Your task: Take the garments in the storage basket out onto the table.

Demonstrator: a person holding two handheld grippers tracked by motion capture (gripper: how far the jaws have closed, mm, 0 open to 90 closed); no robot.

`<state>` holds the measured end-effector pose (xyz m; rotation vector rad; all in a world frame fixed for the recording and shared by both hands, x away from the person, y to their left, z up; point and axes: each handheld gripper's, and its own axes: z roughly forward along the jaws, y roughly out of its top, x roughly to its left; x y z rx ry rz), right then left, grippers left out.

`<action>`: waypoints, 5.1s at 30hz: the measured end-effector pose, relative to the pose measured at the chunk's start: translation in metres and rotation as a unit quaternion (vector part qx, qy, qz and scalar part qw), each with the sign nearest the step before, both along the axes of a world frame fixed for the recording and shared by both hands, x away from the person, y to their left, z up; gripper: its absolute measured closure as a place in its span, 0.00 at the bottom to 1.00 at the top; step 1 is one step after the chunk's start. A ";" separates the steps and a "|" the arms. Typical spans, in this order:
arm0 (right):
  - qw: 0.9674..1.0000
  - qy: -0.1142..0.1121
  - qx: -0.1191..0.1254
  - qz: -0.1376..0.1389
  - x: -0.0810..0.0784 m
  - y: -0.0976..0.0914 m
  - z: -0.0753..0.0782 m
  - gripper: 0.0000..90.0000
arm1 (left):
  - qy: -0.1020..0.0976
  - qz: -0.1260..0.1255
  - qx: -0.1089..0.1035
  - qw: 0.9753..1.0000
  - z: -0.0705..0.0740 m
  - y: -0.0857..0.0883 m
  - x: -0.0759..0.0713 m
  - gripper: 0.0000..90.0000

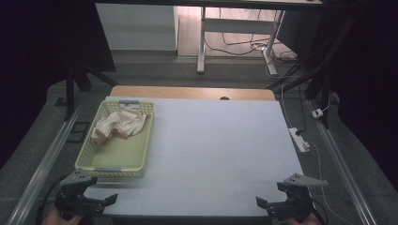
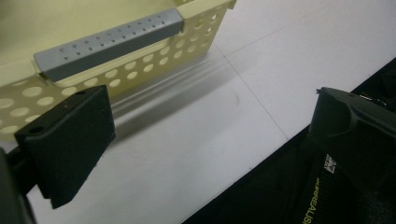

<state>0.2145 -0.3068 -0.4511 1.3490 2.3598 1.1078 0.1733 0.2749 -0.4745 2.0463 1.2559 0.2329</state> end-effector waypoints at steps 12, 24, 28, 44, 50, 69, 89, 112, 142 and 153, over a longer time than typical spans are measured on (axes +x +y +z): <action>1.000 0.000 -0.002 0.011 0.000 0.001 0.000 0.00 | -0.008 -0.002 -0.007 1.000 0.005 0.002 -0.001 0.00; 1.000 0.006 0.000 0.011 0.001 0.001 -0.001 0.00 | -0.009 0.001 -0.007 1.000 0.008 -0.002 0.003 0.00; 1.000 0.007 0.001 0.012 0.001 0.001 -0.001 0.00 | -0.016 0.005 -0.010 1.000 0.009 -0.003 0.007 0.00; 1.000 0.011 -0.002 0.014 0.001 0.002 -0.001 0.01 | -0.066 0.011 -0.041 0.997 0.015 -0.001 0.022 0.00; 1.000 0.010 -0.003 0.014 0.001 0.002 -0.001 0.02 | -0.076 0.019 -0.038 0.996 0.016 0.002 0.033 0.00; 1.000 0.011 -0.002 0.014 0.002 0.002 -0.001 0.02 | -0.080 -0.004 -0.034 0.996 0.016 0.000 0.095 0.00; 1.000 0.014 0.001 0.015 0.002 0.001 -0.002 0.02 | -0.067 0.013 -0.040 0.997 0.014 0.001 0.159 0.00; 1.000 0.021 -0.003 0.023 0.003 0.002 -0.003 0.02 | -0.025 0.073 -0.007 0.997 0.001 0.016 0.237 0.00; 0.999 0.024 -0.005 0.031 0.003 0.003 -0.003 0.02 | 0.143 0.063 0.122 0.980 -0.045 0.013 0.286 0.18; 0.999 0.024 -0.007 0.031 0.003 0.004 -0.003 0.02 | 0.124 0.067 0.182 0.973 -0.039 0.002 0.274 0.80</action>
